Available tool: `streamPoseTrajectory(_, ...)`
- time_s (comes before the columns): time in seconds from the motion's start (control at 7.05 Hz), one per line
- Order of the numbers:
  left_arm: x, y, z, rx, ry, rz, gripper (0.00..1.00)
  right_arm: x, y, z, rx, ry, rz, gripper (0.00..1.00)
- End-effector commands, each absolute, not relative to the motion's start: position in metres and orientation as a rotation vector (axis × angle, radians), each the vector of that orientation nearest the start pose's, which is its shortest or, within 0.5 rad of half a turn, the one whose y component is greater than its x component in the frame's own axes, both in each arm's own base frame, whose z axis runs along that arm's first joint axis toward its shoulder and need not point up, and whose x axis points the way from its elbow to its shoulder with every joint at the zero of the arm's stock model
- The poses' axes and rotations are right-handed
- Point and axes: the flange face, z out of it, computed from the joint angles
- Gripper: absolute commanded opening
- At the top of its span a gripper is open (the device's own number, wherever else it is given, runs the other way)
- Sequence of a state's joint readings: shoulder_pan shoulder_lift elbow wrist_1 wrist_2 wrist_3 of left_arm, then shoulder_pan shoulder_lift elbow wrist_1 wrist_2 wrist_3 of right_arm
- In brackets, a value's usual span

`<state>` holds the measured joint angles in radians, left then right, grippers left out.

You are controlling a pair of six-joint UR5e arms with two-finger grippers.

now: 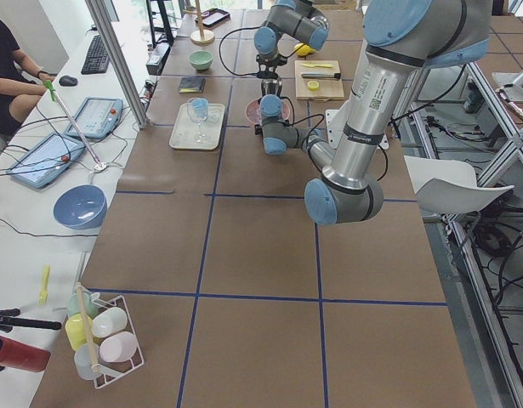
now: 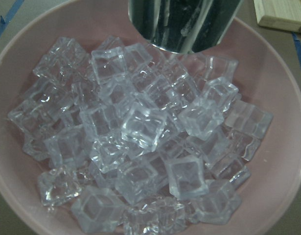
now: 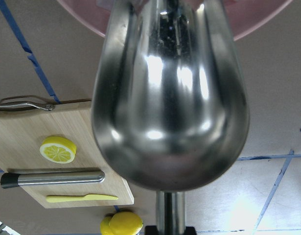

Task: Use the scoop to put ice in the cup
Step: 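Lower the scoop into the ice with right gripper while left gripper holds the bowl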

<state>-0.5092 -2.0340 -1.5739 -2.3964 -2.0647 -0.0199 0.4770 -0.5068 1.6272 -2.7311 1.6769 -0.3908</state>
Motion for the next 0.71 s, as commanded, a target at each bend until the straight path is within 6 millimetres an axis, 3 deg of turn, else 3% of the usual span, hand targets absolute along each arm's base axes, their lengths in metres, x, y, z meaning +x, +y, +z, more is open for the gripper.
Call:
streamPoseTrajectory(0.0,0.5274,-0.3931,0.2935,0.930,1.086,1.190,1.00,-0.5183,-0.3952,0.1212,-0.086,-0.080,-1.496,0.00)
streamPoseTrajectory(0.57,0.5289,-0.3939,0.2859,0.944,1.093,1.190,1.00,-0.5249,-0.3966,0.1245,-0.092,-0.061,-1.503,0.00)
